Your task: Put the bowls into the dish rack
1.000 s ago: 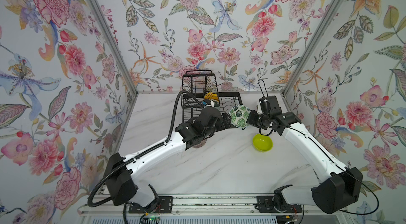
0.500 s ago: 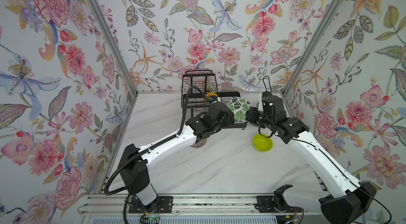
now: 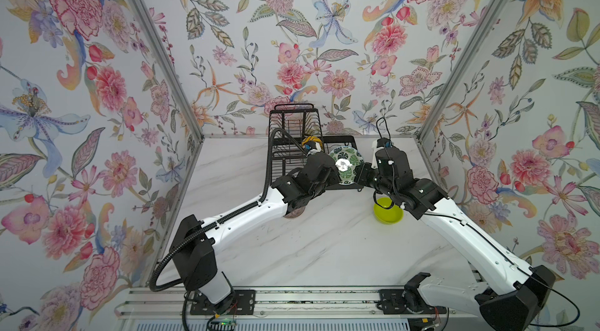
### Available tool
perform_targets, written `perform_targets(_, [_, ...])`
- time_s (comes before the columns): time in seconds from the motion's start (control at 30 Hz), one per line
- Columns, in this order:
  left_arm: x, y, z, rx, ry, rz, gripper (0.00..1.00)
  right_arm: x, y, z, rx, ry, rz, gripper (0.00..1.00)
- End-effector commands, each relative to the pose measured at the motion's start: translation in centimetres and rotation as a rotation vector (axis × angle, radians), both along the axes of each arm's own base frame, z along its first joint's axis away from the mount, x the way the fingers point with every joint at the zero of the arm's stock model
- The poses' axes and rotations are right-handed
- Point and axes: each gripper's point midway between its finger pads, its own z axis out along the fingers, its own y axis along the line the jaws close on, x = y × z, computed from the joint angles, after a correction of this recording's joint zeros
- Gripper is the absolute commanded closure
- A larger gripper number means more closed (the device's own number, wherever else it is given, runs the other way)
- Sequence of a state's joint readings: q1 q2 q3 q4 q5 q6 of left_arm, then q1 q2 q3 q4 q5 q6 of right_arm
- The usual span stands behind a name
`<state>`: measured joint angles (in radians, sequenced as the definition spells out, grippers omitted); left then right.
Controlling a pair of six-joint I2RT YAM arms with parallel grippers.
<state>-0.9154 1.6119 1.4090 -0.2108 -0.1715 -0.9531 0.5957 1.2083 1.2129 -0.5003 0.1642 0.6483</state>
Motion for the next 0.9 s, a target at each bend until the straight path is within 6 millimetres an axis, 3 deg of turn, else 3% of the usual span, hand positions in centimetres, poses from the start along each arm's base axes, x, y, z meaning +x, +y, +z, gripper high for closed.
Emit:
perform_targets(0.0, [-0.3,0.6,0.8,-0.013,-0.024,0.015,0.97,0.1,-0.1,1.4,0.049,-0.054,-0.030,0.87])
perform_targets(0.07, [-0.4,0.4,0.5,-0.026,-0.013,0.015,1.00,-0.1,-0.3,1.1,0.058,-0.044,-0.038,0.78])
perform_targets(0.17, [-0.4,0.5,0.2,-0.020,-0.004,0.022,1.00,-0.2,-0.4,0.8,0.060,-0.036,-0.038,0.50])
perform_targets(0.27, [-0.3,1.2,0.3,0.004,-0.016,0.043,1.00,-0.4,-1.1,1.1,0.065,-0.039,-0.045,0.02])
perform_targets(0.37, [0.3,2.5,0.7,0.071,-0.055,0.095,1.00,-0.6,-1.9,1.6,0.087,-0.047,-0.057,0.01])
perform_targets(0.43, [0.4,4.1,2.9,0.089,-0.117,0.138,1.00,-0.1,-4.1,2.2,0.150,-0.045,-0.121,0.01])
perform_targets(0.53, [1.1,5.2,4.5,0.155,-0.194,0.176,1.00,0.2,-6.4,3.2,0.349,-0.034,-0.208,0.01])
perform_targets(0.6, [1.5,5.2,5.7,0.191,-0.245,0.171,1.00,0.5,-7.4,4.4,0.462,-0.055,-0.224,0.01])
perform_targets(0.7, [2.3,4.3,6.9,0.236,-0.305,0.148,1.00,0.7,-8.8,6.1,0.492,-0.047,-0.268,0.01])
perform_targets(0.87, [3.4,1.9,8.1,0.342,-0.430,0.123,1.00,1.4,-9.4,9.2,0.648,0.015,-0.338,0.01])
